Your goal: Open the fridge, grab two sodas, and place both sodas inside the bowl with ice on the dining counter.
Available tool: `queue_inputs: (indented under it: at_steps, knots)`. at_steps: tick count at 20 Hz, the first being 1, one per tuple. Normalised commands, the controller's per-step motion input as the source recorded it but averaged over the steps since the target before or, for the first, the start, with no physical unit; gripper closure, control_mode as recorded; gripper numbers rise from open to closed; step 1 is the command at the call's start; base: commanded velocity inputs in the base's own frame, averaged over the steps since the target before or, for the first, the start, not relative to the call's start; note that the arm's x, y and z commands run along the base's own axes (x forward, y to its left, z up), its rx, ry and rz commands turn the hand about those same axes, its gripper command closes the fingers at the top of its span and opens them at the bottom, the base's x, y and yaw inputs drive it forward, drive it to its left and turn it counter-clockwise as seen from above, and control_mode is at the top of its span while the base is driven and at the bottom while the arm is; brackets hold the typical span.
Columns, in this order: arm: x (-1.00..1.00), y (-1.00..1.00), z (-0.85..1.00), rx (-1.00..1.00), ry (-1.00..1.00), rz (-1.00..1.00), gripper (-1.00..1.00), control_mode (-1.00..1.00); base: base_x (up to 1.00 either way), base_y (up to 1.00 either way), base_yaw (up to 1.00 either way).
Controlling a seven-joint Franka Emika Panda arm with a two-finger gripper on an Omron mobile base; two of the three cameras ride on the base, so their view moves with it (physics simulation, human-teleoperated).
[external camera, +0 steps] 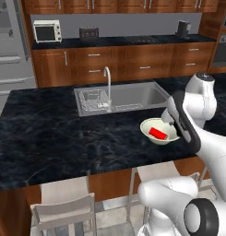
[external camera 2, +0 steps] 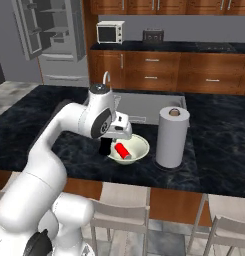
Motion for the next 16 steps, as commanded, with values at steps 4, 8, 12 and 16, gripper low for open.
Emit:
queue_inputs:
  at_steps: [4, 8, 12, 16]
  knots:
    - [0.19, -0.01, -0.28, 0.00, 0.00, 0.00, 1.00, -1.00, 0.00, 0.00, 0.00]
    - [0.24, 0.00, -0.25, 0.00, 0.01, 0.00, 1.00, -1.00, 0.00, 0.00, 0.00]
    - [0.29, 0.00, -0.25, 0.00, 0.03, 0.00, 1.00, -1.00, 0.00, 0.00, 0.00]
    - [0.28, 0.00, -0.22, 0.00, 0.04, 0.00, 1.00, -1.00, 0.00, 0.00, 0.00]
